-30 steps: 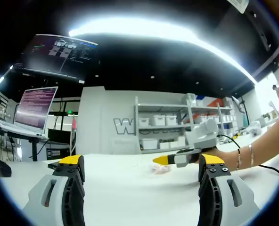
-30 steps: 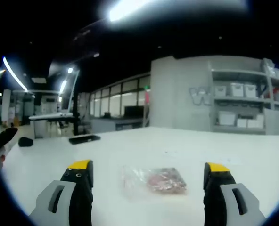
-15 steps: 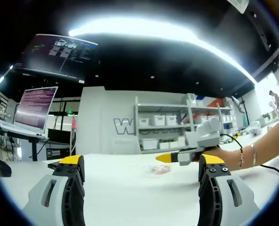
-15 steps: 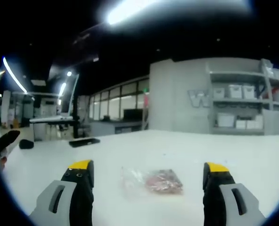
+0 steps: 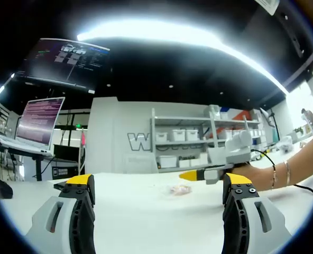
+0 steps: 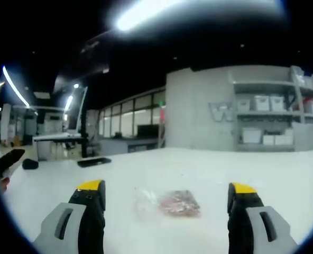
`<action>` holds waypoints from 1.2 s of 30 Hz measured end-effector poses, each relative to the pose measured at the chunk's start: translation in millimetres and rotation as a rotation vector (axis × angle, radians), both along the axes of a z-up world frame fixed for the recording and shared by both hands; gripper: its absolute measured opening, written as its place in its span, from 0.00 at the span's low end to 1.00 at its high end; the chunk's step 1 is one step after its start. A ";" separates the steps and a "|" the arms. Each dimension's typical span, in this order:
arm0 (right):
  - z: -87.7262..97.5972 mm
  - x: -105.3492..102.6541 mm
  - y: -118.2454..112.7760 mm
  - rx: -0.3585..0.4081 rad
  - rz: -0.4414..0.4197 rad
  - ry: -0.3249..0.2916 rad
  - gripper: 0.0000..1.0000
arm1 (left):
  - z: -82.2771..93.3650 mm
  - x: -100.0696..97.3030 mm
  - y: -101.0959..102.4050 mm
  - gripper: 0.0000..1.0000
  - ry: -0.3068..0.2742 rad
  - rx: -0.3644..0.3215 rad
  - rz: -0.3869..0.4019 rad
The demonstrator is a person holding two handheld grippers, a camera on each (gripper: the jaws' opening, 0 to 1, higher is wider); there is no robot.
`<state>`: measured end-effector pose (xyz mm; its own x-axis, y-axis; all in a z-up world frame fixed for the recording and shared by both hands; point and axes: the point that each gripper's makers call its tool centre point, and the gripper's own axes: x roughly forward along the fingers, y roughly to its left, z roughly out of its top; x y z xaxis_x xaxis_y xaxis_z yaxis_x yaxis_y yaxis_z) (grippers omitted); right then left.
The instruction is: Open the resealable bag by pulling the two sides of the seal apart until the entire bag opening is separated and visibly accessible.
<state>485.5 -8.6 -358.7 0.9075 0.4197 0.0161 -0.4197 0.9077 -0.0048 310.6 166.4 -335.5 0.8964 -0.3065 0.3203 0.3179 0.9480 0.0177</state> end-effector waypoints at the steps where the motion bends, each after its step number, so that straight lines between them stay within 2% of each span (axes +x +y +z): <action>1: 0.3 -0.4 -0.7 0.001 -0.001 -0.001 0.97 | 0.0 0.0 0.1 0.99 0.000 0.000 0.000; 23: 12.5 -14.7 -14.4 0.025 -0.009 -0.024 0.96 | -0.7 -1.2 -2.2 0.99 0.004 0.003 -0.005; 36: 10.6 -26.2 -19.6 0.054 -0.007 -0.020 0.95 | -1.0 -0.6 -1.7 0.99 0.004 0.004 -0.007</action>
<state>459.4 -28.3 -348.1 0.9098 0.4112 0.0565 -0.4135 0.9098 0.0362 310.0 164.7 -336.5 0.8952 -0.3144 0.3159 0.3250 0.9455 0.0199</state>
